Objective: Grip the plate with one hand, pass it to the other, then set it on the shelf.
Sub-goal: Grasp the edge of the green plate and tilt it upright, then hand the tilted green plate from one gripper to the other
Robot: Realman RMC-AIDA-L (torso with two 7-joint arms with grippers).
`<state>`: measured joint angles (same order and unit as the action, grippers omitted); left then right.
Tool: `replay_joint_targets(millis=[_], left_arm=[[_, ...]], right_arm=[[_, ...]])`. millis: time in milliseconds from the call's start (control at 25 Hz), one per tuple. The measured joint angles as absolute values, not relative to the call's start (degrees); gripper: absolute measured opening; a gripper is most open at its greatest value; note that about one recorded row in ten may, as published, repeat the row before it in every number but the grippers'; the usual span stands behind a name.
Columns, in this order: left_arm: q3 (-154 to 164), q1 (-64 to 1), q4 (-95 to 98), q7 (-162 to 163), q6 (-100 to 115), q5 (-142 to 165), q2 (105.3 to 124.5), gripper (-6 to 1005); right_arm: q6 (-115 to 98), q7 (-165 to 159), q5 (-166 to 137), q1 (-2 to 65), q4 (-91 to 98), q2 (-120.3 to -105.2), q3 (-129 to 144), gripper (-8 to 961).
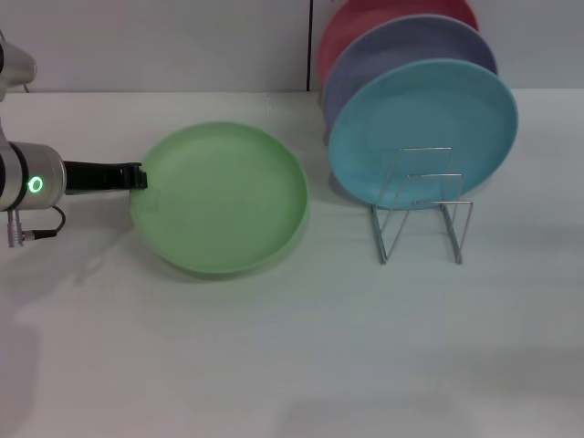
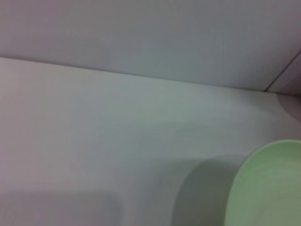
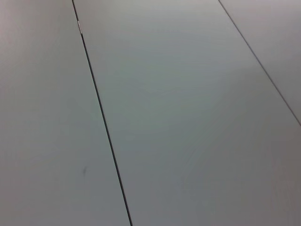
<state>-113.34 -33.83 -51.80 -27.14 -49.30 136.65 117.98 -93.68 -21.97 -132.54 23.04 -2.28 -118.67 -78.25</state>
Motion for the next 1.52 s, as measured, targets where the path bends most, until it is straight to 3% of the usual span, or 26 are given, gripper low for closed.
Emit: replay_joint_targets(millis=[760, 1520], left_arm=[[-116.36, -29.15, -49.53, -41.06, -40.79, 120.28, 118.11, 38], [-114.38, -29.07, -47.30, -45.95, -30.28, 112.20, 118.54, 37]], right_arm=[[-93.43, -21.97, -132.59, 23.01, -2.23, -118.65, -78.13, 625], [-92.80, -21.97, -132.63, 23.78, -2.09, -118.56, -77.66, 622]])
